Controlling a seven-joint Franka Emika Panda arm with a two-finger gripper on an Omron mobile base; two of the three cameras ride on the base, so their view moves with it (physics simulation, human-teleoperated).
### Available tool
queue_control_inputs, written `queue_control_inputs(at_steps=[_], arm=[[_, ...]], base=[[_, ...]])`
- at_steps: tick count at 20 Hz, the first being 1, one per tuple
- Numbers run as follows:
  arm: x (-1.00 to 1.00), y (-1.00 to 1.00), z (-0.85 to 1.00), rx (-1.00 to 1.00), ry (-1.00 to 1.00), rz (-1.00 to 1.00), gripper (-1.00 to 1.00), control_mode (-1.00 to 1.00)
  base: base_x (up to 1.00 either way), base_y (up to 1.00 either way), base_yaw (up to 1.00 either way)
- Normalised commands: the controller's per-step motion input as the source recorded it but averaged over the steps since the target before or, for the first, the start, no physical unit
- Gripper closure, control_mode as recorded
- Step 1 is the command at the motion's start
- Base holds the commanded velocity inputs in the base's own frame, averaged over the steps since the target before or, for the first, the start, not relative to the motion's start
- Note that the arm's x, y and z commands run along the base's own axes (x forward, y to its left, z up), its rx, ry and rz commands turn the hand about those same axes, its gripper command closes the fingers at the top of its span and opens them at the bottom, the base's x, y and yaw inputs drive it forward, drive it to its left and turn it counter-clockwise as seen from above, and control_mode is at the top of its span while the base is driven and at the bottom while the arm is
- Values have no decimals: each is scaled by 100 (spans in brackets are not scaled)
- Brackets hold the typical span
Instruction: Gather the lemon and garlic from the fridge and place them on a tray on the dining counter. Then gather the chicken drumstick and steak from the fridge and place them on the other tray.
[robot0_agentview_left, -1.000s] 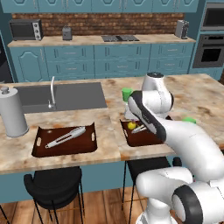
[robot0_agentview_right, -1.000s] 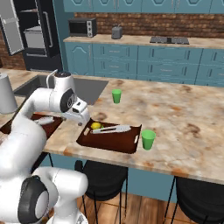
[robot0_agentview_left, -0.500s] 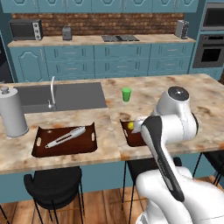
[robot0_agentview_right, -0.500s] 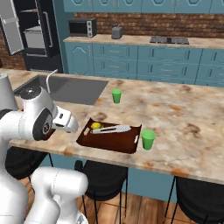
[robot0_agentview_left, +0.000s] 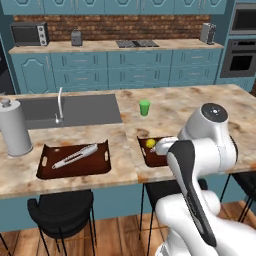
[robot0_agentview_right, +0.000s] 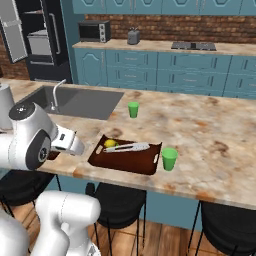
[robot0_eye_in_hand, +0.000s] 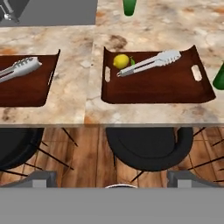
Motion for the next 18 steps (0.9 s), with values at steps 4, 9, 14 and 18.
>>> queue_control_inputs(at_steps=[4,9,14,18], arm=[[0,0,0,0,0,0,-100,100],[0,0,0,0,0,0,-100,100],[0,0,0,0,0,0,-100,100],[0,0,0,0,0,0,-100,100]], base=[[-32,83,2],[1,100,0],[-9,100,0],[-26,100,0]])
